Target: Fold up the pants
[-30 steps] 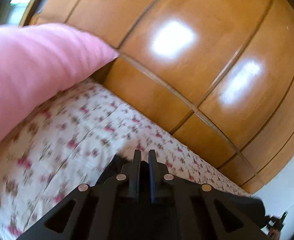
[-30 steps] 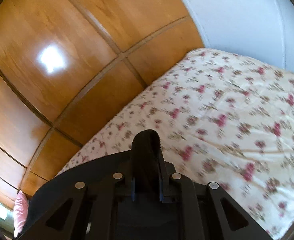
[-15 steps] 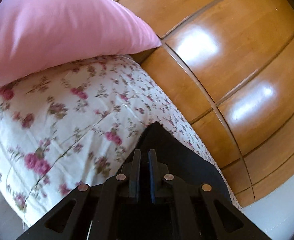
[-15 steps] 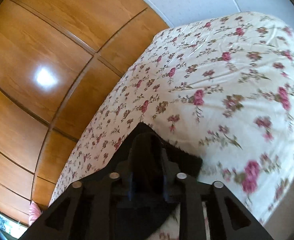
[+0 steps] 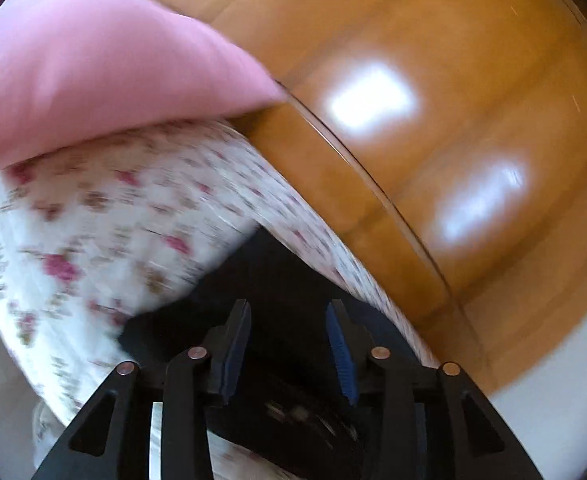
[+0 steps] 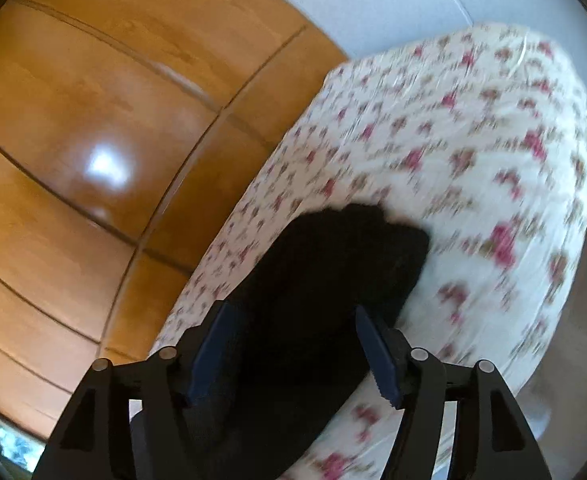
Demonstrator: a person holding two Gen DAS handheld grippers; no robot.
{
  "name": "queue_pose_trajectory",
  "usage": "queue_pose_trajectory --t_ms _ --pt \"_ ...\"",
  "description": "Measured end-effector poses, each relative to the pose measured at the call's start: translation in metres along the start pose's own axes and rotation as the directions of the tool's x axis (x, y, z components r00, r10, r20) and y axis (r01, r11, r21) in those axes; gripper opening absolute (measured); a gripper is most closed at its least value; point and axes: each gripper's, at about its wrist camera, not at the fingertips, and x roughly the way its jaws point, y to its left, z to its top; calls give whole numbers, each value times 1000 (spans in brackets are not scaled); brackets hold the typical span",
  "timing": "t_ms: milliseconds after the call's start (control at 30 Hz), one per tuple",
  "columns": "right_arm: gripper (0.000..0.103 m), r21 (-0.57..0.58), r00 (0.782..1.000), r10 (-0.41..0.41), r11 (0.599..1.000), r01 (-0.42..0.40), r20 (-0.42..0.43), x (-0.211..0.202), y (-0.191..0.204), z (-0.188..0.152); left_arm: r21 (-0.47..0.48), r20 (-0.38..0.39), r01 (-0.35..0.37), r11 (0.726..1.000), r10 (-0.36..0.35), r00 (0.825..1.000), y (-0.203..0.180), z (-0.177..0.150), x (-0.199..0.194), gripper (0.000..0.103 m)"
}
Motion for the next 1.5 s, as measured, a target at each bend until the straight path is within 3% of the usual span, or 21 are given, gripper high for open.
queue_pose_trajectory --t_ms 67,167,267,333,433,500,533,767,967,1033,1067,1100,1167,1200,1233,1333,1433,1500 --pt "67 -4 999 35 999 -35 -13 0 12 -6 30 -89 31 999 -28 996 -17 -9 15 41" --pt "74 -24 994 77 997 -79 -83 13 28 -7 3 -194 9 1000 -9 981 -23 -18 41 41" --pt "75 86 994 107 991 -104 -38 27 19 2 -84 -212 -45 995 26 977 -11 -21 55 41" --pt "75 119 996 84 990 -82 -16 40 13 10 -132 -213 -61 989 32 977 -2 -20 59 41" --pt "46 190 998 60 980 -54 -26 60 -3 17 -140 -212 -85 987 54 976 5 -17 57 41" --pt "15 194 996 74 979 -64 -45 66 -10 13 -125 -197 -97 987 71 978 5 -18 54 41" --pt "10 182 995 76 981 -63 -62 68 -12 10 -118 -195 -105 988 80 977 5 -18 52 41" --pt "9 154 993 48 988 -31 -107 56 -24 -6 -129 -214 -124 984 94 972 7 -20 55 41" --pt "13 107 994 59 993 -49 -90 58 -12 -8 -267 -163 -100 958 57 985 20 -9 67 41" --pt "31 99 994 40 995 -30 -101 63 -8 -2 -294 -165 -108 950 61 984 21 -5 75 32" --pt "46 109 993 53 993 -42 -102 66 -8 1 -298 -180 -120 947 67 981 21 -3 80 25" --pt "47 121 993 61 991 -48 -102 71 -6 6 -298 -197 -133 945 75 977 20 -1 84 13" --pt "43 127 992 27 992 -12 -123 80 -1 17 -291 -191 -106 951 50 980 15 6 86 11" --pt "23 108 990 -6 994 22 -142 88 5 26 -279 -177 -94 956 45 983 11 10 86 9" --pt "10 95 988 -27 995 42 -154 92 10 33 -257 -157 -80 963 40 987 4 17 84 7" --pt "7 80 987 -9 997 22 -158 99 32 59 -216 -100 1 976 -23 995 -17 42 77 6" --pt "7 5 989 105 995 -105 -101 86 73 84 -210 -19 117 971 -123 992 -38 71 57 6" --pt "7 -55 976 212 975 -215 -54 66 94 92 -229 25 184 956 -183 983 -43 83 43 6"
